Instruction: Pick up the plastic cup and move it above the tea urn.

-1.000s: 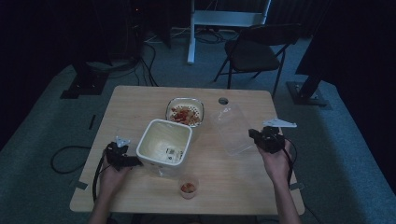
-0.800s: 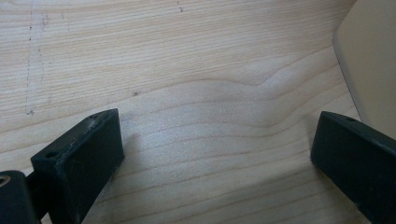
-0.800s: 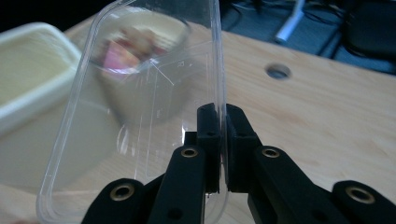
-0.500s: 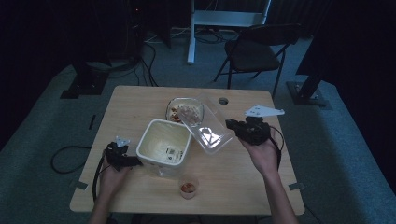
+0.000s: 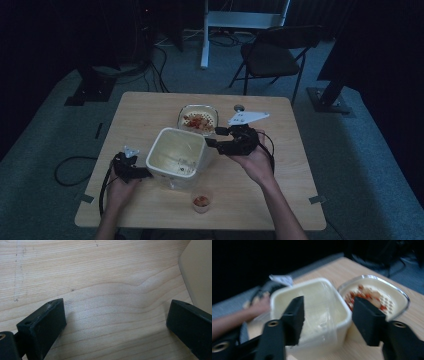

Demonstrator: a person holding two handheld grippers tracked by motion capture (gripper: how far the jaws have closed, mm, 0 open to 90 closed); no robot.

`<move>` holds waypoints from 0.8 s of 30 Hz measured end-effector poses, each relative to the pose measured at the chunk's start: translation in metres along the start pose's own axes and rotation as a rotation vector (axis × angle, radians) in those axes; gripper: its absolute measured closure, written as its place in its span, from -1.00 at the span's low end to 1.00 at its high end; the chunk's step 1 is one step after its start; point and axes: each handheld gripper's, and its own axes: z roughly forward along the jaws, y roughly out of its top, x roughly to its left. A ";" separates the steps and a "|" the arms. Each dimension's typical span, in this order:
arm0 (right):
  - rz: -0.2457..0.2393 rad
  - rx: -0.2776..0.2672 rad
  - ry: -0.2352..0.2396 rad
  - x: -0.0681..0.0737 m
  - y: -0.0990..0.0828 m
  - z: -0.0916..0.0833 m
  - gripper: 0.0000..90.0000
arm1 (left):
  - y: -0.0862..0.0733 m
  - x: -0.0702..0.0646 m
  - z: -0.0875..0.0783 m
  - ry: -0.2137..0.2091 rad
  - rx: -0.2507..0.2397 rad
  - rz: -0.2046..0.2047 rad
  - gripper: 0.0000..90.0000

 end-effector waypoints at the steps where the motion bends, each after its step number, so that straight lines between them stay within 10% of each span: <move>1: 0.012 -0.035 0.016 0.000 0.001 -0.003 -0.08 | 0.000 0.000 0.000 0.000 0.000 0.000 -0.93; 11: -0.008 -0.017 -0.080 -0.005 -0.028 -0.012 -0.09 | 0.000 0.000 0.000 0.002 -0.001 -0.001 -0.93; 24: 0.094 0.085 -0.098 -0.011 -0.099 -0.001 -0.18 | 0.000 0.000 0.000 0.002 -0.001 -0.001 -0.93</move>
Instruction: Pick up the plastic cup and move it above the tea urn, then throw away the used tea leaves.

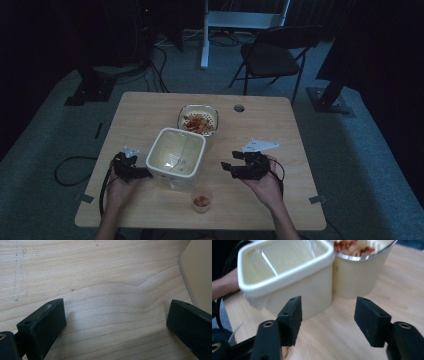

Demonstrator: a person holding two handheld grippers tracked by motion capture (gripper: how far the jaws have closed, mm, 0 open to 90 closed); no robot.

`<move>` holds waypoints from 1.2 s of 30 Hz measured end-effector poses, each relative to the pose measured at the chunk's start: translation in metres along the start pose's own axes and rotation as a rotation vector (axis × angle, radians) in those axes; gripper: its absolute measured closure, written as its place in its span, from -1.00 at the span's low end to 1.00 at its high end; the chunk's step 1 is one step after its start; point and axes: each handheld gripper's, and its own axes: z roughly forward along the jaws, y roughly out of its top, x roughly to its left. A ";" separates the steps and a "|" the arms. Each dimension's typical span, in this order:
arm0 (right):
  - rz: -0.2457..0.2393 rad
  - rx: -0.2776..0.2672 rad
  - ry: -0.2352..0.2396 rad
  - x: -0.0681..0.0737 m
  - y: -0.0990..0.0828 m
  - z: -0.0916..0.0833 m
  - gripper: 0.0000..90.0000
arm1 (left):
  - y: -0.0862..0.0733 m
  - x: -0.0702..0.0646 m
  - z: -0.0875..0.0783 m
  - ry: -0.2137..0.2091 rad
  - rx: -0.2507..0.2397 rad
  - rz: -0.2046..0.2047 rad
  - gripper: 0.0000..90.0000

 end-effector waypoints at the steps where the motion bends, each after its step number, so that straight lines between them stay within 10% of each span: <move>1: 0.001 0.002 -0.003 0.001 -0.003 0.000 -0.21 | 0.000 0.000 0.000 0.000 0.000 0.000 -0.93; 12: -0.056 -0.003 0.019 0.026 -0.052 0.003 -0.76 | 0.000 0.000 0.000 0.001 0.000 -0.001 -0.93; 36: -0.225 -0.011 0.202 0.077 -0.087 0.055 -0.78 | 0.000 0.000 0.000 0.003 0.002 0.001 -0.93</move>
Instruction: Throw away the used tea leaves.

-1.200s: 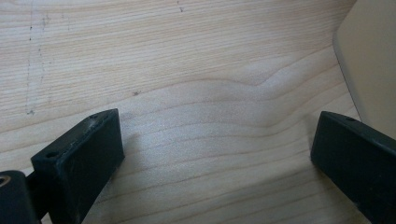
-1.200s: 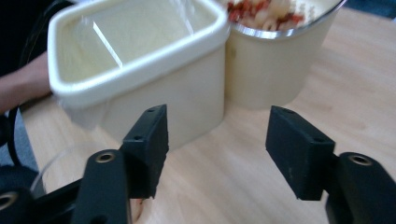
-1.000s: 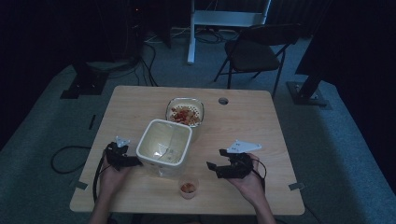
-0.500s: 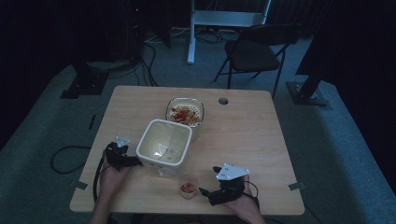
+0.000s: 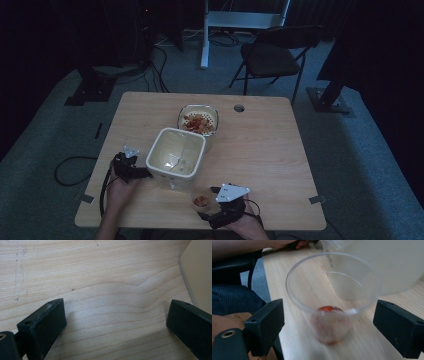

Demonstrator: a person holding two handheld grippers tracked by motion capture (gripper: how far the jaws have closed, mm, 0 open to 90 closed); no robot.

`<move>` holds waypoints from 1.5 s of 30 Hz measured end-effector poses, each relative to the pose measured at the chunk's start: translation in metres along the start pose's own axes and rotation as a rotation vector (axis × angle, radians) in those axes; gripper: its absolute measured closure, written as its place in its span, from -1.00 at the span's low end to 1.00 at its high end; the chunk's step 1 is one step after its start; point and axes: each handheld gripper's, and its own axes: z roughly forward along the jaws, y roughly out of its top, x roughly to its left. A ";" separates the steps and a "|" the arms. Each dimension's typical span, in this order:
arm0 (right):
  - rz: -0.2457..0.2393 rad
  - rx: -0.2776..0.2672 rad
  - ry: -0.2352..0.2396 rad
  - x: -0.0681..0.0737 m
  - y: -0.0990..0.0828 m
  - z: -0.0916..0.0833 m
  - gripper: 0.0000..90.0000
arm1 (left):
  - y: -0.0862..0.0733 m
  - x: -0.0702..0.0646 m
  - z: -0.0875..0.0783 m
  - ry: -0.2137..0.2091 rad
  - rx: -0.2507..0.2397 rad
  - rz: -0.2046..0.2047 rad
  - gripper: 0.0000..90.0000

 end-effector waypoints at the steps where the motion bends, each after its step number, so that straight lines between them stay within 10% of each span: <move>1: -0.016 -0.020 -0.010 0.000 0.002 0.005 -0.72 | 0.000 0.000 0.000 0.000 0.000 0.000 -0.93; 20: 0.002 -0.163 -0.099 -0.009 0.008 0.006 -0.33 | 0.000 0.000 0.000 0.000 0.000 0.000 -0.93; 37: 0.031 -0.267 -0.230 -0.059 0.050 -0.036 -0.28 | 0.000 0.000 0.000 0.000 -0.002 -0.002 -0.93; 45: 0.077 -0.274 -0.287 -0.103 0.079 -0.039 -0.28 | 0.000 0.000 0.000 0.000 -0.001 -0.001 -0.93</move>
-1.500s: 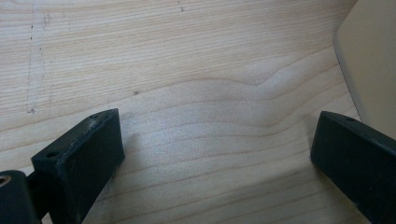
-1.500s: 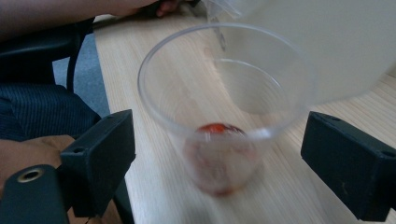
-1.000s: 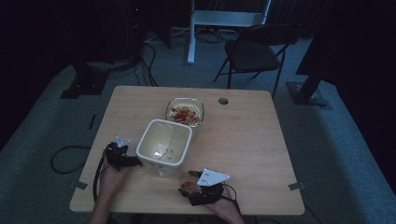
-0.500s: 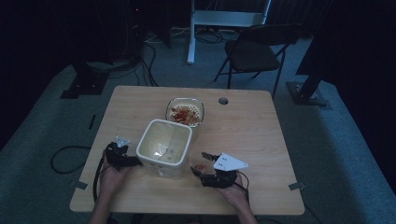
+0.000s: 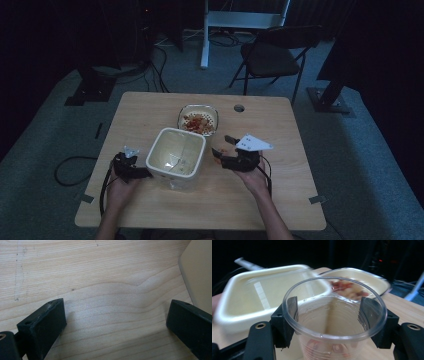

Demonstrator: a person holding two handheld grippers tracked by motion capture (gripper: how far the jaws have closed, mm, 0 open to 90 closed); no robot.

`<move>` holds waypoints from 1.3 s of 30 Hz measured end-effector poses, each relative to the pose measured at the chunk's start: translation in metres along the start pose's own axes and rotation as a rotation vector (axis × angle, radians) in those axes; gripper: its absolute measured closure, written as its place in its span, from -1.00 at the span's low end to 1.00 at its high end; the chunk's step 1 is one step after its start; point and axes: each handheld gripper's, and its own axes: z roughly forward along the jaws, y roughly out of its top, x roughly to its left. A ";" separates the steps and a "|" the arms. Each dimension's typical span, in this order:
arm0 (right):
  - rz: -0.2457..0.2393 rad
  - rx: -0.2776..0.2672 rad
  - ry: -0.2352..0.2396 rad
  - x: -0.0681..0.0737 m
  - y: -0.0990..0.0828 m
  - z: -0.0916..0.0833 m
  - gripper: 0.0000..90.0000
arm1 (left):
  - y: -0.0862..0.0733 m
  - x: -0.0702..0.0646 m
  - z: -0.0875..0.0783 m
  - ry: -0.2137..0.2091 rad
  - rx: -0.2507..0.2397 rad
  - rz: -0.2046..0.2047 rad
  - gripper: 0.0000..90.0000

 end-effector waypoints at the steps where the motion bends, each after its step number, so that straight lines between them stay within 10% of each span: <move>1: 0.002 0.001 0.000 -0.004 0.003 0.002 -0.27 | 0.000 0.000 0.000 -0.001 0.001 0.000 -0.93; 20: 0.009 0.005 -0.153 -0.061 0.042 0.030 -0.22 | 0.000 0.000 0.000 0.000 -0.001 0.001 -0.93; 39: -0.004 0.022 -0.189 -0.075 0.071 0.047 -0.24 | 0.000 0.000 0.000 -0.002 -0.002 0.000 -0.93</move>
